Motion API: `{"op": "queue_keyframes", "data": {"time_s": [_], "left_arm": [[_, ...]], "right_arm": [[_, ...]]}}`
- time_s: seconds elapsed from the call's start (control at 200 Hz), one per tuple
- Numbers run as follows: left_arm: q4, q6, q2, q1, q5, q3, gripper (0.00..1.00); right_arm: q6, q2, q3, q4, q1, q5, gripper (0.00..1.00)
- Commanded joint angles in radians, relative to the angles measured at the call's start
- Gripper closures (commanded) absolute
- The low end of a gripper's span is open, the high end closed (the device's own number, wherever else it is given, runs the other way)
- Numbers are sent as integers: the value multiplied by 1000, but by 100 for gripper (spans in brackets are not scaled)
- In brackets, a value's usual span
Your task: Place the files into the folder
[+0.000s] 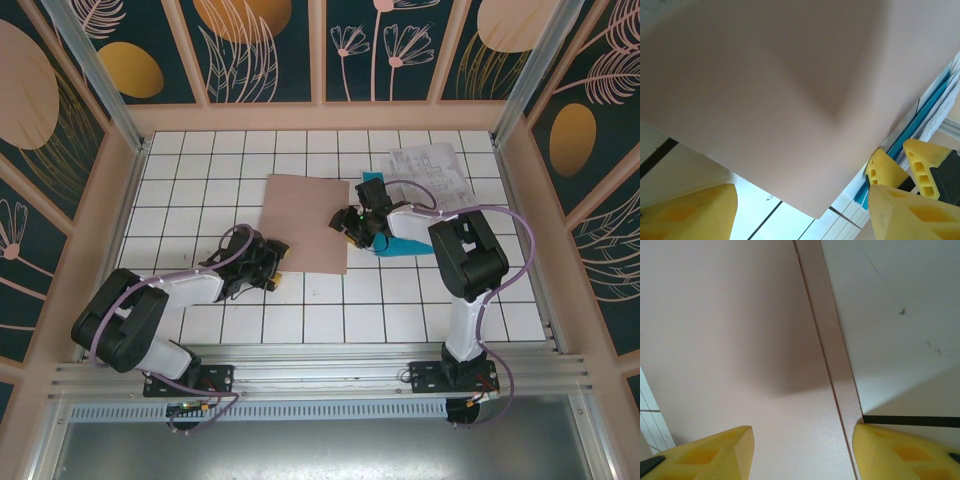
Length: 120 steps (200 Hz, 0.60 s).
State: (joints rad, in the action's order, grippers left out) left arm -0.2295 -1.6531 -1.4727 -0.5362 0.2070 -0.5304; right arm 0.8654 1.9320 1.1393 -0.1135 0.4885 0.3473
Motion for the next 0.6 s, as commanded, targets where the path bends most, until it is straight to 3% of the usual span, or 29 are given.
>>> {"op": "queue_keyframes", "data": {"time_s": [0.0,0.205,0.595], "left_arm": [[36,-39,2,-5,-25,15,29],[-114,-52,-51,-5,-56,23,40],[-150,-45,-92,-8,-40,-23,52]], "right_arm": [[-25,52,-2,-74,-4,-10,43],[-29,52,-4,-78,-4,-5,43],[-46,80,21,-90,-6,17,43]]}}
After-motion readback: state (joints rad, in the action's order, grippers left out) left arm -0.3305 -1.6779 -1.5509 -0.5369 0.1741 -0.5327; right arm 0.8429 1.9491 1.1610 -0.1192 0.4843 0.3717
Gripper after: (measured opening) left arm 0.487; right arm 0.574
